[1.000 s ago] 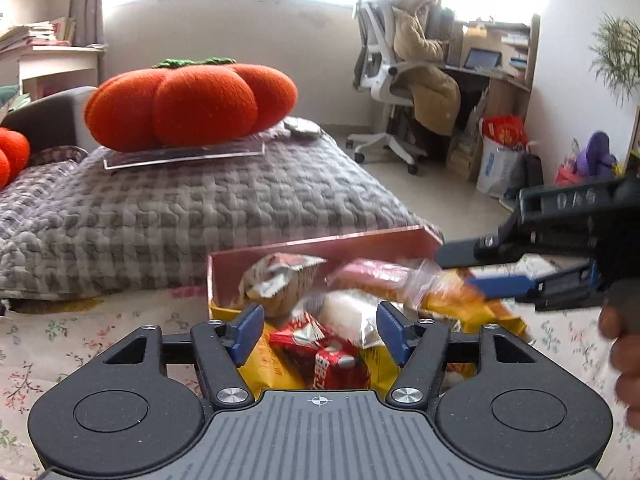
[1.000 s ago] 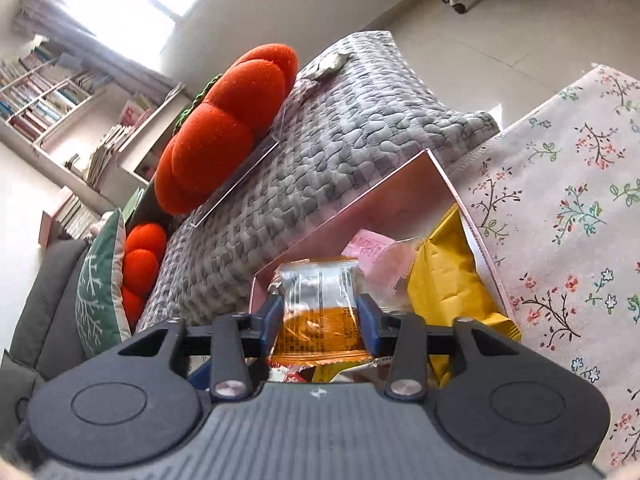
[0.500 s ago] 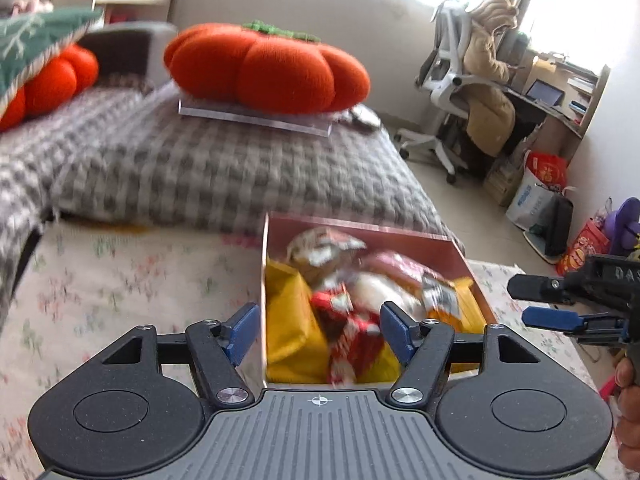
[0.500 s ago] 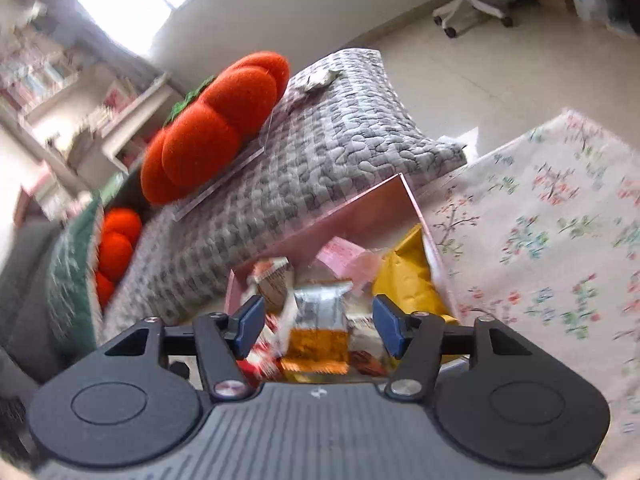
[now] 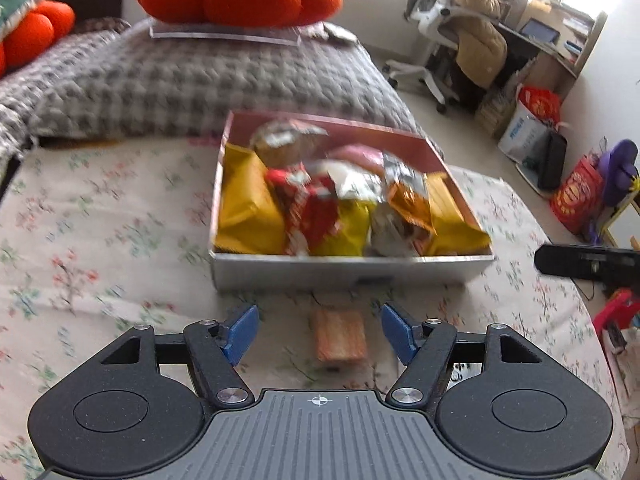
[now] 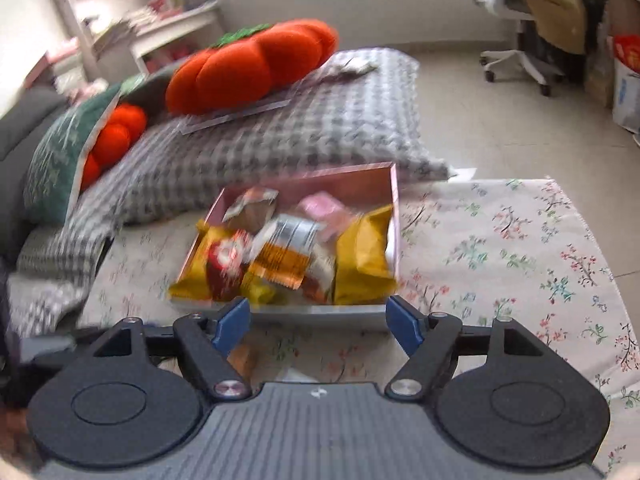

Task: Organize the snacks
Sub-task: 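Grasp the wafer with the left gripper while the right grasps the white pouch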

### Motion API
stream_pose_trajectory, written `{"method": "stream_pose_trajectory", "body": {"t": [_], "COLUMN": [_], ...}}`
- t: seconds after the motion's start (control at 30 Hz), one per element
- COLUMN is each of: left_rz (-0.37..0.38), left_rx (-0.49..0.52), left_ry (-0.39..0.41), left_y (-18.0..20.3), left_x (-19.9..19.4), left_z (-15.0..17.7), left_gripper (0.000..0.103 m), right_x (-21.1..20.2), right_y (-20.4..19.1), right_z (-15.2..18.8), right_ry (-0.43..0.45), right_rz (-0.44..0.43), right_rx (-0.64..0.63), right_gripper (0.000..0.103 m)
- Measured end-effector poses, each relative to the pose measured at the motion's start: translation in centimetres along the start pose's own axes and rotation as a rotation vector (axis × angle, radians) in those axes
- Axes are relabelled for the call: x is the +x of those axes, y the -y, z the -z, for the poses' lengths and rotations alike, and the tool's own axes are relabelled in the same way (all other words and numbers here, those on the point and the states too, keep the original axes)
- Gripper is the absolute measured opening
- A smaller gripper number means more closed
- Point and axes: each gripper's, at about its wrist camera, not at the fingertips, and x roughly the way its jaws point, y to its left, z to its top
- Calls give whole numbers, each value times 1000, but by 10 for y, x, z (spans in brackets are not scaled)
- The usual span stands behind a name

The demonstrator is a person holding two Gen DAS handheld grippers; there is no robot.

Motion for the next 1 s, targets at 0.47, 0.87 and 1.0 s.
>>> {"method": "stream_pose_trajectory", "body": {"t": [0.47,0.87,1.0], "left_rz": [-15,-79,-78], "left_rx": [10,89,81], "left_ry": [-55,-4,-6], "left_y": [14,20,18], "left_x": [46,46,45], "left_z": [22,25,24], "left_gripper": [70,39,34], "right_x": [35,59,63], "right_y": [-11,-37,-42], "right_z": [20,52,60], "right_ry": [-142,-273,-293], "right_rz": [243,136,105], "right_rx": [-366,-583,-598], "right_gripper": [74,74,73]}}
